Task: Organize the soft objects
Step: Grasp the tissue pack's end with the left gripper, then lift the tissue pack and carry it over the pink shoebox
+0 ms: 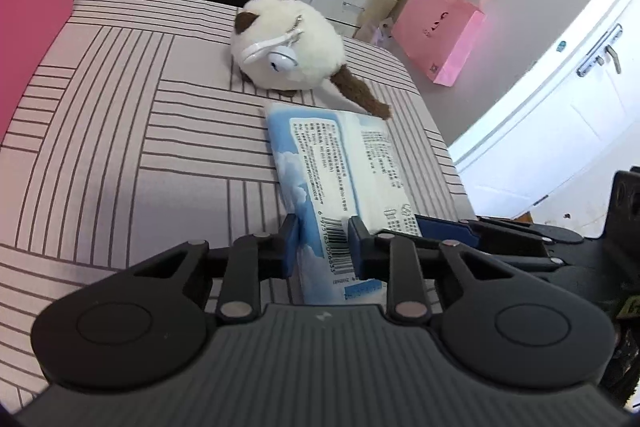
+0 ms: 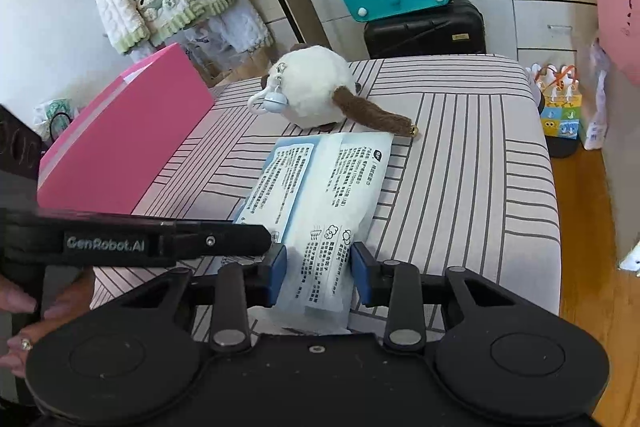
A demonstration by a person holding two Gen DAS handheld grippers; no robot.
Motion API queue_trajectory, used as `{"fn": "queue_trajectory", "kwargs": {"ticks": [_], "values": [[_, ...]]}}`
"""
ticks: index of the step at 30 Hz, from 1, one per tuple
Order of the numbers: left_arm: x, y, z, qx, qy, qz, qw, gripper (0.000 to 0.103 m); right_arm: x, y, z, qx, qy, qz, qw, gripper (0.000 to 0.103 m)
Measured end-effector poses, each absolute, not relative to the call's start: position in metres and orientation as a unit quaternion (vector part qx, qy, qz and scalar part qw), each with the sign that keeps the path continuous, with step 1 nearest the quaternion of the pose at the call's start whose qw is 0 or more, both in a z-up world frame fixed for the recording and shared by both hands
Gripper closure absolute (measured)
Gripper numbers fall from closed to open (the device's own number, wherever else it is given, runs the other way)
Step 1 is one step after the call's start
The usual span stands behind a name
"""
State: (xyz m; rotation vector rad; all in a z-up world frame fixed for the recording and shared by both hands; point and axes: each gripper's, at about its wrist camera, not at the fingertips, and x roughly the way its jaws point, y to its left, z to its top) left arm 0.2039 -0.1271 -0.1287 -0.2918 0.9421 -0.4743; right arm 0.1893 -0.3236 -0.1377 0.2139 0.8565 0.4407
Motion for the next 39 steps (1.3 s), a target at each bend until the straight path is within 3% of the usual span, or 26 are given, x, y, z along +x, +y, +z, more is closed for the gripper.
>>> {"fn": "queue_trajectory", "kwargs": {"ticks": [17,39], "values": [[0.156,-0.097,-0.094,-0.1,0.449,-0.26,0.849,0.078,0.152,-0.289,-0.104,0.09,0.44,0.239,0.861,0.066],[0.084,-0.014,-0.022,-0.091,0.408,-0.272,0.867,0.078,0.091,-0.212,-0.021,0.008,0.379,0.319,0.869,0.069]]}}
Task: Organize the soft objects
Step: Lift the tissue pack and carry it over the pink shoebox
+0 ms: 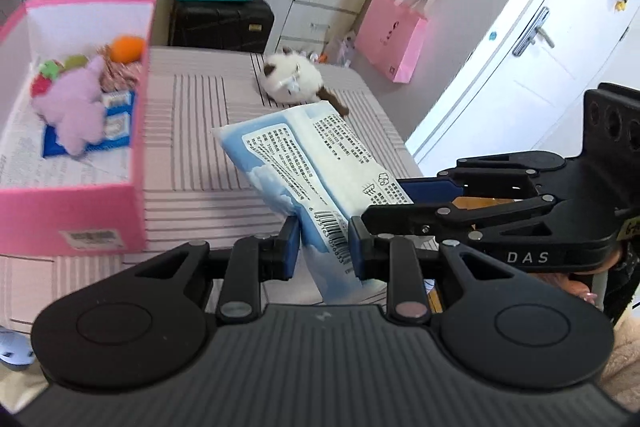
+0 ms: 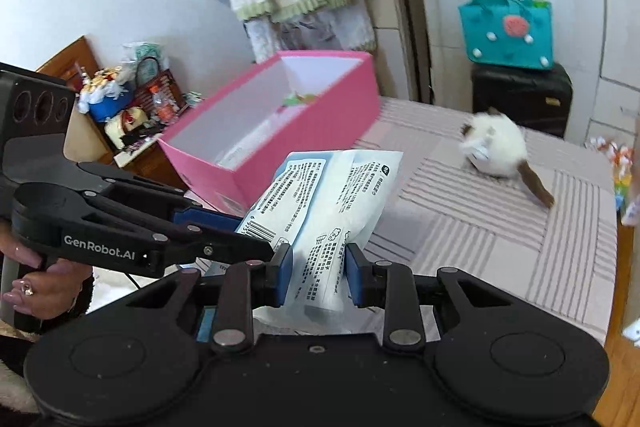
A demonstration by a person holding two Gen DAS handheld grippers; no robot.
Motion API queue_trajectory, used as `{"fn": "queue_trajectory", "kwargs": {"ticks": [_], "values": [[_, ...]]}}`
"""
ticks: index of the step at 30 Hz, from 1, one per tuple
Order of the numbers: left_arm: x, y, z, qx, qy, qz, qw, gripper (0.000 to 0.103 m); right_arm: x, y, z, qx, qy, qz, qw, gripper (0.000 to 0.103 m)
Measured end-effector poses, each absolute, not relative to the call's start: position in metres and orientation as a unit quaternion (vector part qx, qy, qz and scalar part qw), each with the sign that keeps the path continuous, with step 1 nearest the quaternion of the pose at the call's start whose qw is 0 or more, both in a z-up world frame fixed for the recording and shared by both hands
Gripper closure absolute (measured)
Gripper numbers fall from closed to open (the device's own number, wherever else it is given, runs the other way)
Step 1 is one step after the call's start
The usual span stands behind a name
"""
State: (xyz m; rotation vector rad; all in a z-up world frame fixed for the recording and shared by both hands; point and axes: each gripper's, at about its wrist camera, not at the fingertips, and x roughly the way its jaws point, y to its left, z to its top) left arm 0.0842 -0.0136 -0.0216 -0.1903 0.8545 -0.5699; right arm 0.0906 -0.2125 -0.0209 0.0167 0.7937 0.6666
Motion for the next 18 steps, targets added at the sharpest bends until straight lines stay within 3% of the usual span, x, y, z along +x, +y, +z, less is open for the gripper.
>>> {"fn": "queue_trajectory", "kwargs": {"ticks": [18], "values": [[0.093,0.095,0.052,-0.098,0.318,-0.175,0.927,0.078,0.136,-0.096,0.06,-0.047,0.31,0.421,0.851,0.07]]}}
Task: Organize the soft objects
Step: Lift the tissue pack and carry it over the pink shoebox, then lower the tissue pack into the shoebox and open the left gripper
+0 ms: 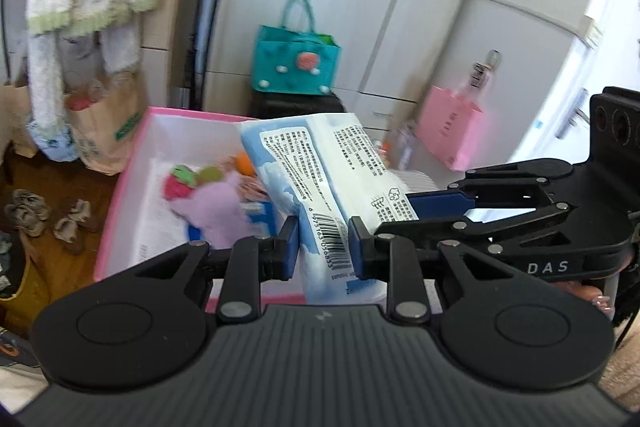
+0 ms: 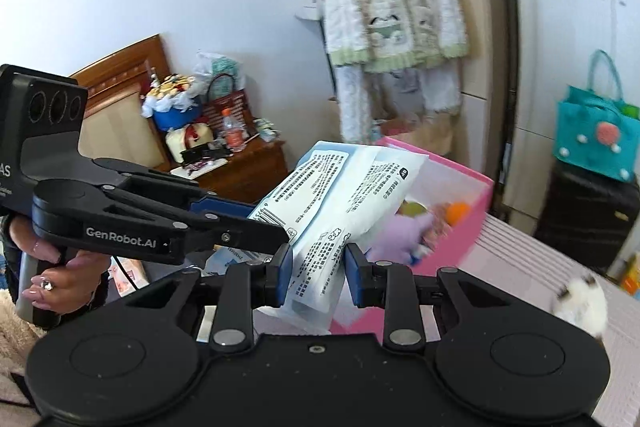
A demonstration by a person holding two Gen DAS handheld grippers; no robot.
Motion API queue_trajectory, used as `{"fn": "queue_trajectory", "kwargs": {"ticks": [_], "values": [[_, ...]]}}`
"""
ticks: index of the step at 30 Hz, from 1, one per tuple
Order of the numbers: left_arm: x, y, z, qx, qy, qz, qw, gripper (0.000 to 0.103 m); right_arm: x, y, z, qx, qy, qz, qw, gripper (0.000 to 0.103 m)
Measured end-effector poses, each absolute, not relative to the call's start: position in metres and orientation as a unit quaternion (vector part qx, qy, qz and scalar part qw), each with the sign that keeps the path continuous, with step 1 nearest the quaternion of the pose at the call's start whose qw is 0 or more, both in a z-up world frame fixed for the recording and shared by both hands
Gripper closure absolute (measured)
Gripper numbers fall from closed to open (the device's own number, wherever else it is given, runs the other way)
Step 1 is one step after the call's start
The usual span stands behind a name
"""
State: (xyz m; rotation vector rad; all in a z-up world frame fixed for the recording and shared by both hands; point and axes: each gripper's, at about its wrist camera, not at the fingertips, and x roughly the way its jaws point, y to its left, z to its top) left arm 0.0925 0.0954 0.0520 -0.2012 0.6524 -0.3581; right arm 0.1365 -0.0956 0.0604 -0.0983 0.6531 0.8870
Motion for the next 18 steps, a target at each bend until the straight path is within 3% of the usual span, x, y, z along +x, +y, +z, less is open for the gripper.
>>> {"fn": "queue_trajectory", "kwargs": {"ticks": [18], "values": [[0.189,0.139,-0.029,-0.102,0.426,-0.063,0.897,0.079,0.268,0.003,-0.013,-0.162,0.385,0.525,0.741,0.072]]}}
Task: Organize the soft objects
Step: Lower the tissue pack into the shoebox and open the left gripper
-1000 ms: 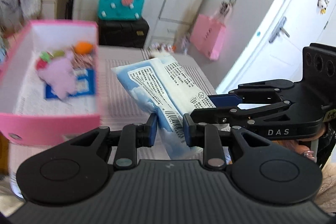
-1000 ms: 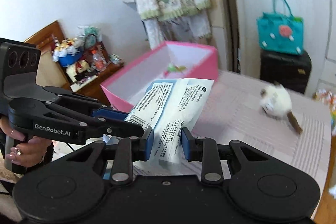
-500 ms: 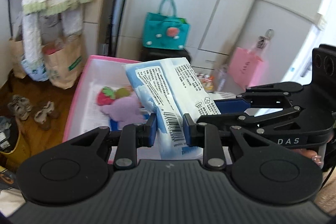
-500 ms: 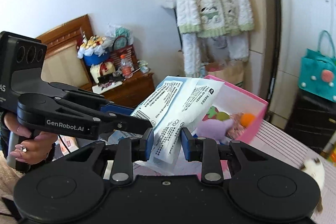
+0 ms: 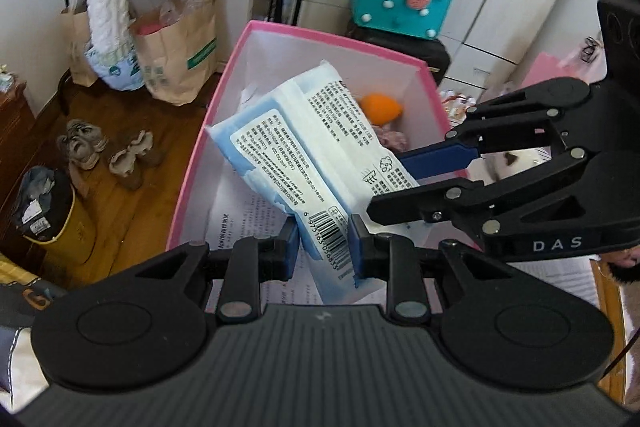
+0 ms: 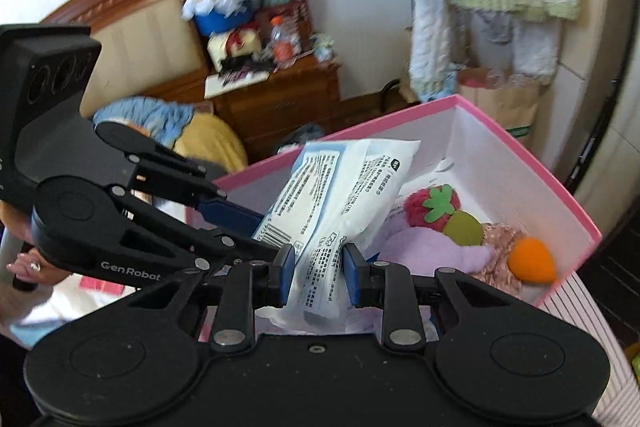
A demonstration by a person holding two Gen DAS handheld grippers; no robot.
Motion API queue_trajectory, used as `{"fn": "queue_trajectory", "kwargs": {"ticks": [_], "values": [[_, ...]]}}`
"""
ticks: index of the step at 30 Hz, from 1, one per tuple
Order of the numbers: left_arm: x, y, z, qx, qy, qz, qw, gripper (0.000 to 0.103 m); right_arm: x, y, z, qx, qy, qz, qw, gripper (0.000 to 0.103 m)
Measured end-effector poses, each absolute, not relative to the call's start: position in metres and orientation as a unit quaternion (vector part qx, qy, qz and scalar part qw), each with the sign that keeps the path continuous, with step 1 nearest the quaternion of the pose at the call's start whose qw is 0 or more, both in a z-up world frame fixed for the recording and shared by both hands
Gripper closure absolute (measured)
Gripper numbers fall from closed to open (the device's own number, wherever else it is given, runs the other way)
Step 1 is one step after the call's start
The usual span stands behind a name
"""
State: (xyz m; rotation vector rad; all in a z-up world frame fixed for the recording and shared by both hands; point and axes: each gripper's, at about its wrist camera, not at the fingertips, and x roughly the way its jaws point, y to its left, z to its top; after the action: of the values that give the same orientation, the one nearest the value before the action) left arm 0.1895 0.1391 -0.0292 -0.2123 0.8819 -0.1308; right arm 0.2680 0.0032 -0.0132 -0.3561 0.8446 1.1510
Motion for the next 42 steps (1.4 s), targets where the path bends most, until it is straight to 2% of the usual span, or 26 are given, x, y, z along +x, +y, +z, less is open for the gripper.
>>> {"fn": "queue_trajectory", "kwargs": {"ticks": [8,20,31,42], "values": [[0.183,0.14,-0.038,-0.137,0.436,-0.081,0.886,0.079,0.28,0.003,-0.02,-0.18,0.41,0.555,0.701,0.072],[0.193,0.131,-0.052,-0.119,0.471,-0.069,0.872,0.079,0.298,0.028,-0.044,-0.254,0.435,0.578,0.642,0.072],[0.202,0.118,-0.055,-0.165,0.511,-0.159,0.828,0.079,0.308,0.04,-0.051,-0.316,0.435,0.592,0.6,0.072],[0.195,0.127,-0.047,-0.117,0.484,-0.125,0.858,0.079,0.302,0.038,-0.063,-0.301,0.473,0.563,0.607,0.072]]}}
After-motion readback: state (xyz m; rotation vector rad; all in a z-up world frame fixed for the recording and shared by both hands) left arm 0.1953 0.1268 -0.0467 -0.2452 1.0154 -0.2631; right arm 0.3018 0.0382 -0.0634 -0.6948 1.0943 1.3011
